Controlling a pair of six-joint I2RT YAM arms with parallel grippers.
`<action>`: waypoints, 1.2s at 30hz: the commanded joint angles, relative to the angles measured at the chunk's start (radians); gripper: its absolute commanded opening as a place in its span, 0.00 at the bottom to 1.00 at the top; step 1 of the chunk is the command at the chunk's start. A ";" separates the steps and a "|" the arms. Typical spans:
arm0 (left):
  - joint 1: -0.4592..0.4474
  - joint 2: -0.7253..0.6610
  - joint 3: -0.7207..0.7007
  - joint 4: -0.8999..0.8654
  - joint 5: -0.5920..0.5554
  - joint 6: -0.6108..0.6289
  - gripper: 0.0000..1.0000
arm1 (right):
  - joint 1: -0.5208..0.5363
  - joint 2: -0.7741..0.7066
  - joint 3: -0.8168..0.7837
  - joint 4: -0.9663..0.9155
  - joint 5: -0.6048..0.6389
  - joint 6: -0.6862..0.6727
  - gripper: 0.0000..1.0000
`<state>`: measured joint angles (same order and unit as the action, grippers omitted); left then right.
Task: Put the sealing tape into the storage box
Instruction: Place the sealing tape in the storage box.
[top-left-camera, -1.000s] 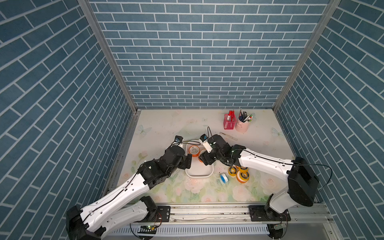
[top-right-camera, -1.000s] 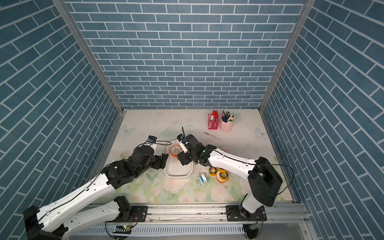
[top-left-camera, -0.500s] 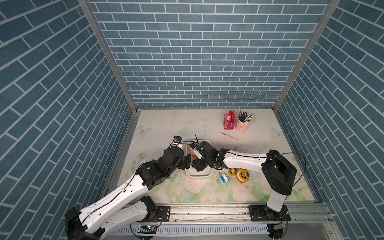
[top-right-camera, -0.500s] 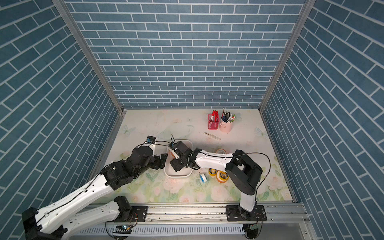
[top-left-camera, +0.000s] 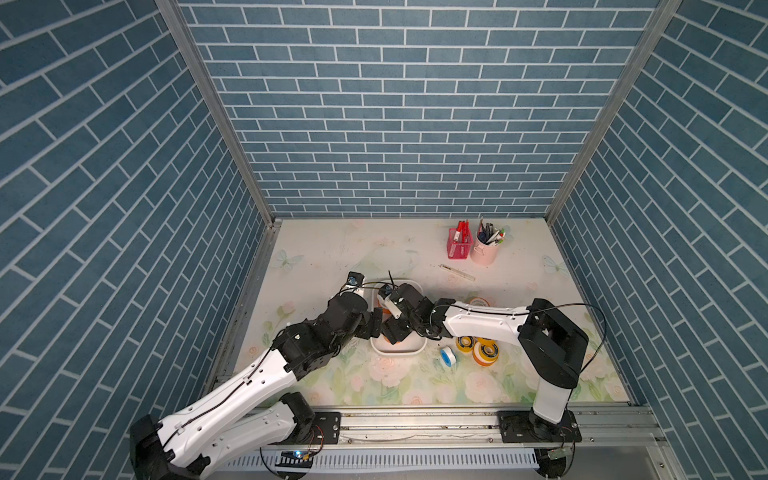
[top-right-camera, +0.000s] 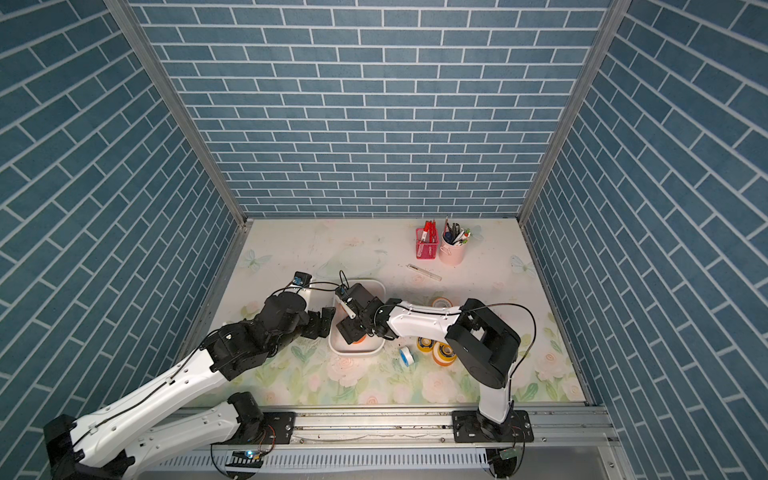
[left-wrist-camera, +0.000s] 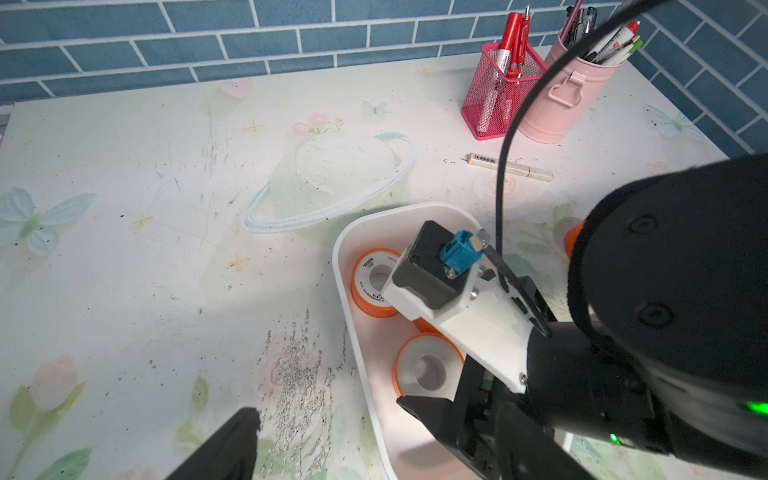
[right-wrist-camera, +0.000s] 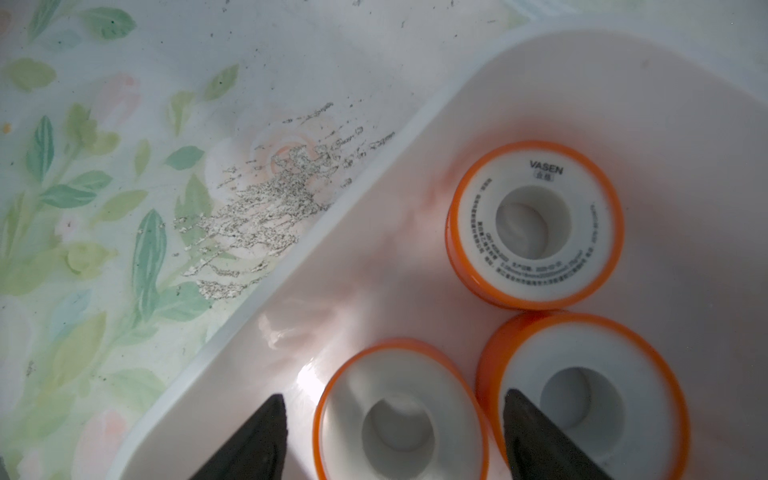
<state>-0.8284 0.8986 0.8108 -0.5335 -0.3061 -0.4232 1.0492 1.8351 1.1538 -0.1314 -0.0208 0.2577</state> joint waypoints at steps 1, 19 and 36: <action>0.006 -0.005 -0.015 -0.009 -0.005 -0.004 0.92 | 0.006 -0.016 0.019 0.021 0.023 0.006 0.83; 0.007 -0.012 -0.016 -0.005 0.009 -0.001 0.88 | -0.002 -0.193 -0.118 -0.177 0.000 -0.066 0.19; 0.006 -0.012 -0.018 0.000 0.022 0.002 0.88 | -0.023 -0.056 -0.014 -0.305 -0.048 -0.154 0.08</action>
<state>-0.8284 0.8959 0.8070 -0.5331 -0.2901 -0.4290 1.0309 1.7554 1.1042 -0.3790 -0.0566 0.1535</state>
